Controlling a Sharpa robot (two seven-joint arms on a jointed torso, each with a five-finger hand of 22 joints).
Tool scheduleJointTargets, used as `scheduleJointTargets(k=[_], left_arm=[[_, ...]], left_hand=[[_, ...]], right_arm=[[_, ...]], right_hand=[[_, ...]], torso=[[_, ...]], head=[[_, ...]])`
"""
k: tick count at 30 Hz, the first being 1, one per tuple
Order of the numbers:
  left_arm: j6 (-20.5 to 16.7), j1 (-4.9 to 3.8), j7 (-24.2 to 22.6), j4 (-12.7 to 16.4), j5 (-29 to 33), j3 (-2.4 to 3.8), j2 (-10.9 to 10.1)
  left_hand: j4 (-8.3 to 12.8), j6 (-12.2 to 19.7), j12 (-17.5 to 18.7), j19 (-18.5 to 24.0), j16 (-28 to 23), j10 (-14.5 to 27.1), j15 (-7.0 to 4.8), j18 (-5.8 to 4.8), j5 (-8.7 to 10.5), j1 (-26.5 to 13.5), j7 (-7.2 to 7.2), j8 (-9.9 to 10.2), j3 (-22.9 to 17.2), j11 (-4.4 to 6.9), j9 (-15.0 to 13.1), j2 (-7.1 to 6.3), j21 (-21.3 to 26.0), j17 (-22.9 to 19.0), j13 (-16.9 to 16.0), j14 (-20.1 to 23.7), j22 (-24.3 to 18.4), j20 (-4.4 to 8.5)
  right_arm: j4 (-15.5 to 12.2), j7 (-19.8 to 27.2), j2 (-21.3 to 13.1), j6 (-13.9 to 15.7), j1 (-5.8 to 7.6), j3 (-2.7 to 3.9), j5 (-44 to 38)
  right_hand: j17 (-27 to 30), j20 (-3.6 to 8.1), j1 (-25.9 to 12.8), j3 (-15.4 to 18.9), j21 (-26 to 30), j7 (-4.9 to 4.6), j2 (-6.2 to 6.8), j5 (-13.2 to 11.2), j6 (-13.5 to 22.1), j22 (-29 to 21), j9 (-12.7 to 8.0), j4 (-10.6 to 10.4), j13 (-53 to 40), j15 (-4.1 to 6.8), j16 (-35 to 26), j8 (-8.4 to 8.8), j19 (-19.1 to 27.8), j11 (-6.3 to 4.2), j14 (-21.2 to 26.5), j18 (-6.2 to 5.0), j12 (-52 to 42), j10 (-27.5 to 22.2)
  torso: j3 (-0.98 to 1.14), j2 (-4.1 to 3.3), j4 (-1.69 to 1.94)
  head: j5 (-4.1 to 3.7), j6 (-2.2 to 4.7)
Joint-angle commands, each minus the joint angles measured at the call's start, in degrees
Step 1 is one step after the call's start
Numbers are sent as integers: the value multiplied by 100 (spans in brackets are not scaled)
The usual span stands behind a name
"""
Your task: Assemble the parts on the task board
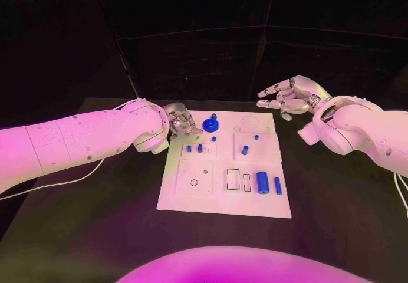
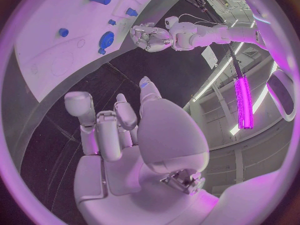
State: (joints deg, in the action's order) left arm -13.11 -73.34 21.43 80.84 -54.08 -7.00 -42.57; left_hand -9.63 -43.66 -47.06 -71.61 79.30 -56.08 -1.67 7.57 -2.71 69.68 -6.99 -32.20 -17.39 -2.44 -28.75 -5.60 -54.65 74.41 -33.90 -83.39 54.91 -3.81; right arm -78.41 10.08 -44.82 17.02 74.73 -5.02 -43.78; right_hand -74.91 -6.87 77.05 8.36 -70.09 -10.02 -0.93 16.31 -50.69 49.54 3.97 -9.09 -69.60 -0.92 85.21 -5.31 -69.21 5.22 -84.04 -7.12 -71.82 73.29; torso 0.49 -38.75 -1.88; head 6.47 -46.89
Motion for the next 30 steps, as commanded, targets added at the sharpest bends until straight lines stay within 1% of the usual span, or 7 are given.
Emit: scheduleJointTargets(k=[1,2,6,8,10,18,30], left_arm=[[-659,-11,-1449,-61,248,-1,97],[-693,-7,-1649,-100,147,-3,141],[-607,2,-2150,-288,-139,-46,304],[-495,6,-2340,-430,-414,-84,416],[-396,9,-2424,-546,-672,-106,512],[-24,47,-2366,-937,-1653,-163,813],[472,120,-2133,-1187,-2451,-176,1064]], left_hand=[[243,132,356,447,-439,405,121,165,-34,506,-145,199,-256,-137,192,-21,702,-492,240,341,-613,-95],[329,128,583,729,-737,579,202,217,-33,694,-211,325,-380,-210,326,-76,1096,-860,418,624,-932,-155],[372,77,1380,867,-1184,864,371,248,-2,890,-298,860,-570,-345,831,-283,1257,-1545,1105,1069,-990,-306],[391,-206,2002,716,-1124,626,420,333,-35,938,-314,1342,-542,-459,1283,-398,1238,-1722,1745,916,-983,-389],[462,-374,2199,657,-988,550,353,309,-32,1013,-263,1487,-497,-396,1438,-436,1209,-1650,1969,799,-952,-373],[592,-699,2627,-322,-293,385,266,43,-24,1106,-140,1879,-306,-339,1816,-429,-80,-971,2494,94,186,-300],[635,-968,2769,-694,-205,174,172,-41,-27,1130,-69,2072,-141,-259,2020,-364,-480,-965,2758,-122,558,-209]], right_arm=[[2,47,7,14,9,4,17],[4,46,10,12,9,4,17],[7,45,17,0,9,4,17],[8,44,22,-10,9,4,17],[5,45,24,-17,9,4,17],[-8,42,35,-32,9,4,17],[-14,51,48,-32,10,4,17]], right_hand=[[-561,1,-10,37,24,-23,-56,34,18,-8,-5,-7,5,17,-31,-5,24,4,-367,-39,2,-41],[-561,1,-10,37,24,-23,-56,34,18,-8,-5,-7,5,17,-31,-5,24,4,-367,-39,2,-41],[-562,0,-13,42,22,-23,-57,35,20,-2,-5,-10,2,16,-31,-4,21,5,-367,-37,-1,-39],[-562,0,-13,42,22,-23,-57,35,20,-2,-5,-10,2,16,-31,-4,21,5,-367,-37,-1,-39],[-562,0,-13,42,22,-23,-57,35,20,-2,-5,-10,2,16,-31,-4,21,5,-367,-37,-1,-39],[-562,0,-13,42,22,-23,-57,35,20,-2,-5,-10,2,16,-31,-4,21,5,-367,-37,-1,-39],[-570,0,-12,45,19,-23,-60,38,20,4,-5,-12,-3,16,-28,-5,17,5,-369,-36,-7,-34]], torso=[[-4,-5,-2],[-3,-7,-7],[-6,-10,-4],[0,-7,-5],[2,-10,-11],[-7,-12,-12],[-4,-7,3]], head=[[-5,20],[-5,24],[-19,48],[-14,56],[-11,51],[-44,59],[-67,52]])
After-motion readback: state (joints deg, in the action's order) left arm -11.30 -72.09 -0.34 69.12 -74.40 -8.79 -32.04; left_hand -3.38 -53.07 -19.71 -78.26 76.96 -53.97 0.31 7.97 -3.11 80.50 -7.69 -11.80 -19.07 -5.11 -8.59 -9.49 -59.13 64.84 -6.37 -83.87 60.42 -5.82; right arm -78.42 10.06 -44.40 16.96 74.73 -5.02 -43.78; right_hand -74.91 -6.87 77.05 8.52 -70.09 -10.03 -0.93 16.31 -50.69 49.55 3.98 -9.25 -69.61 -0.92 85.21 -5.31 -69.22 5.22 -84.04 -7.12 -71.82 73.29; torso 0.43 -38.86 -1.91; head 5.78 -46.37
